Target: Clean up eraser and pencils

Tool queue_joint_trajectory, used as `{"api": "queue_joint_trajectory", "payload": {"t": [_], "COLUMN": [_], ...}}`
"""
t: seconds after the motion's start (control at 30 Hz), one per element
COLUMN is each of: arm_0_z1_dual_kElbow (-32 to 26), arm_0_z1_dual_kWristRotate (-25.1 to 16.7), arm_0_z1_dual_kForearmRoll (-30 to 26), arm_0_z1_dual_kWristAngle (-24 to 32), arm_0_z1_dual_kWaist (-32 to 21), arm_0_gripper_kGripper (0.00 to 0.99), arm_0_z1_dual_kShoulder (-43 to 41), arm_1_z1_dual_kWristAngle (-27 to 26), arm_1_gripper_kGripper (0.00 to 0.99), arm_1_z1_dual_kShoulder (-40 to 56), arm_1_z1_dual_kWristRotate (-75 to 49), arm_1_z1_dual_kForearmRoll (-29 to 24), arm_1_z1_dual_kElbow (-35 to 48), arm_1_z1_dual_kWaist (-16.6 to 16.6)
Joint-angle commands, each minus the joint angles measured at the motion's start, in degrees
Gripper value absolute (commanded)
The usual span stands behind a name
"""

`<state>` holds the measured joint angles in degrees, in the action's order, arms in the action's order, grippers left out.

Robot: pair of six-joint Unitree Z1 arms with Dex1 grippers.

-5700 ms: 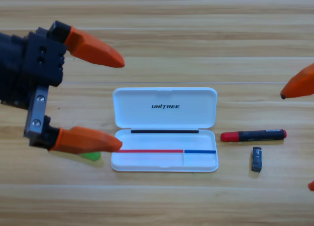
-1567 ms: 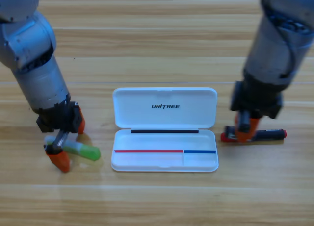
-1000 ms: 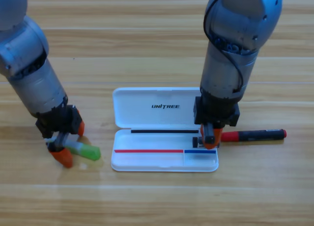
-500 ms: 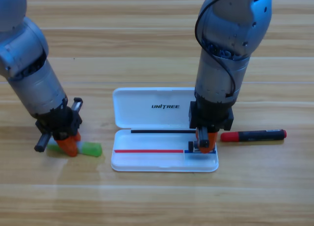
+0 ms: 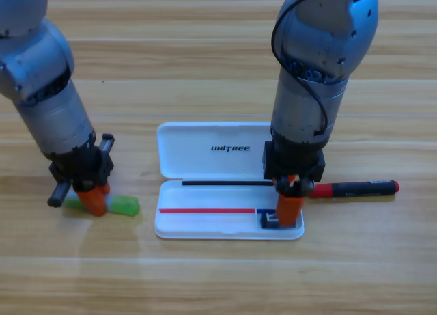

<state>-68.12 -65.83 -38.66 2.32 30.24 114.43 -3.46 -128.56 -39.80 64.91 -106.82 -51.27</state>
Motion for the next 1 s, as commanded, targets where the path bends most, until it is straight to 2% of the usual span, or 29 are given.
{"api": "queue_joint_trajectory", "payload": {"t": [0.03, 0.3, 0.43, 0.53, 0.67, 0.83, 1.0], "arm_0_z1_dual_kElbow": [-1.0, -5.2, -9.9, -14.9, -20.8, -23.6, -26.3], "arm_0_z1_dual_kWristRotate": [1.0, 1.9, 2.1, 2.4, 3.0, 4.4, 6.4], "arm_0_z1_dual_kForearmRoll": [-2.7, -8.4, -13.9, -19.2, -24.9, -26.7, -28.2], "arm_0_z1_dual_kWristAngle": [-0.6, 0.1, 2.3, 4.0, 6.0, 8.3, 11.0], "arm_0_z1_dual_kWaist": [-0.6, -0.6, -0.6, -0.6, -0.6, 0.0, 1.6], "arm_0_gripper_kGripper": [0.000, 0.000, 0.000, 0.000, 0.000, 0.000, 0.000], "arm_0_z1_dual_kShoulder": [2.7, 0.9, -0.6, -0.3, 1.6, 2.8, 5.0], "arm_1_z1_dual_kWristAngle": [-0.9, -2.3, -1.6, 0.0, 2.1, 3.8, 4.3], "arm_1_gripper_kGripper": [0.793, 0.819, 0.821, 0.821, 0.821, 0.821, 0.819], "arm_1_z1_dual_kShoulder": [-1.0, 14.0, 18.8, 18.2, 13.8, 7.4, 3.1], "arm_1_z1_dual_kWristRotate": [0.2, 0.2, -3.4, -7.0, -10.2, -12.4, -14.0], "arm_1_z1_dual_kForearmRoll": [1.3, 3.2, 3.2, 2.2, -0.3, -3.5, -5.8], "arm_1_z1_dual_kElbow": [0.7, 7.9, 14.6, 17.9, 18.1, 15.1, 12.6], "arm_1_z1_dual_kWaist": [-1.5, -1.2, 2.9, 7.1, 11.5, 14.4, 15.4]}}
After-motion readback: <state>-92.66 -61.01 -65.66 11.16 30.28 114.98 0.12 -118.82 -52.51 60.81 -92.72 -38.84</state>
